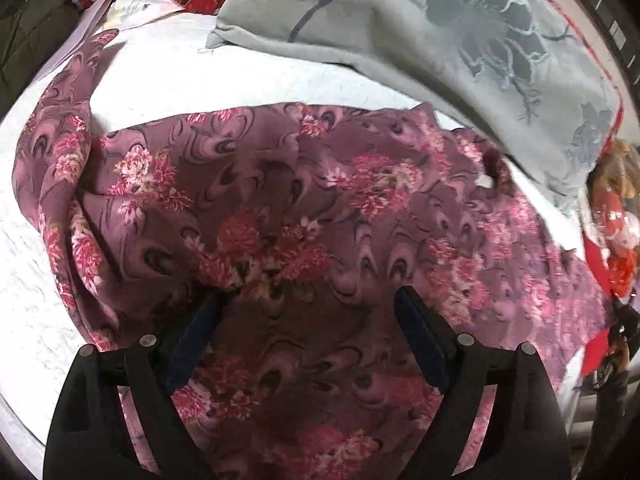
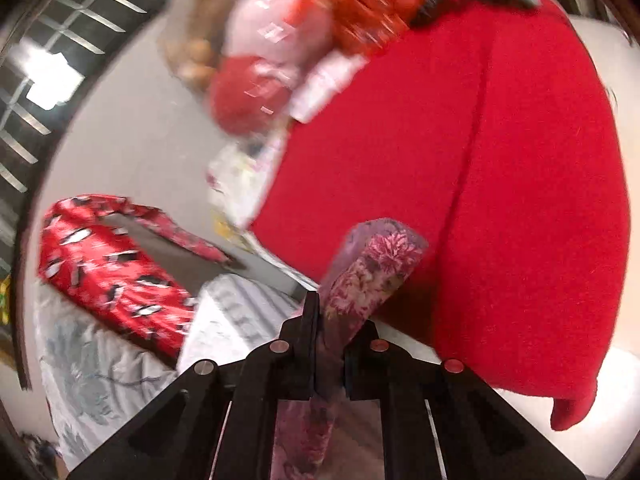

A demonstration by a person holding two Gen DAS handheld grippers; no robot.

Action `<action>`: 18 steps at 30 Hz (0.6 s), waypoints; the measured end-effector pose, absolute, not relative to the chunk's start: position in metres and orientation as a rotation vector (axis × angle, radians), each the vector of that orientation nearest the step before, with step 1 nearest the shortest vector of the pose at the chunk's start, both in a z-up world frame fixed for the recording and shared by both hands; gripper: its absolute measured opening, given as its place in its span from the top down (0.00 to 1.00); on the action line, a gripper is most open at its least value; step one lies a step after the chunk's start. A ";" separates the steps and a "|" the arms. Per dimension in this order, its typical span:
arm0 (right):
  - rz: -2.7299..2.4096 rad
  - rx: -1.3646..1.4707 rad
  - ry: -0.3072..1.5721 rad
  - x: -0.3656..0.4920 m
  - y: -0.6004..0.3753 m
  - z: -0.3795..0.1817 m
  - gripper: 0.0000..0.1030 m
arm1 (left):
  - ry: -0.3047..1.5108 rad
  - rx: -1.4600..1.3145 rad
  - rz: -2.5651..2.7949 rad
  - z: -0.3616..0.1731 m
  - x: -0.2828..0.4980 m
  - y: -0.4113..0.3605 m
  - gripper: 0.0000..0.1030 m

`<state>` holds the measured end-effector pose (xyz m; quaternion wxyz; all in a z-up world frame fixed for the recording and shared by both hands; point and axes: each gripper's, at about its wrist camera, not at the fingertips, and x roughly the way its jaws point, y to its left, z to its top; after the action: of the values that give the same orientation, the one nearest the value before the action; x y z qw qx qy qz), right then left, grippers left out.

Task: Fold small clothes

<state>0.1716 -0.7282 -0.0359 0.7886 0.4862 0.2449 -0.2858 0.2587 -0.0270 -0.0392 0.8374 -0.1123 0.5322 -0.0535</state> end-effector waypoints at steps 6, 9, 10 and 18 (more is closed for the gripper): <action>-0.386 0.834 0.533 0.208 -0.663 0.035 0.91 | 1.147 -0.367 -0.176 -0.037 0.257 -0.006 0.14; -0.269 0.791 0.568 0.223 -0.619 0.047 0.91 | 1.161 -0.412 -0.208 -0.034 0.249 0.002 0.14; -0.220 0.772 0.589 0.235 -0.594 0.051 0.91 | 1.164 -0.425 -0.221 -0.033 0.247 0.003 0.14; 0.082 0.645 0.732 0.289 -0.422 0.051 0.91 | 1.190 -0.457 -0.302 -0.026 0.238 0.020 0.14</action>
<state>0.2888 -0.4216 0.0512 0.8826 0.3097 0.3515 0.0394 0.2380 0.0200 -0.0257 0.7930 -0.2127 0.5533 -0.1404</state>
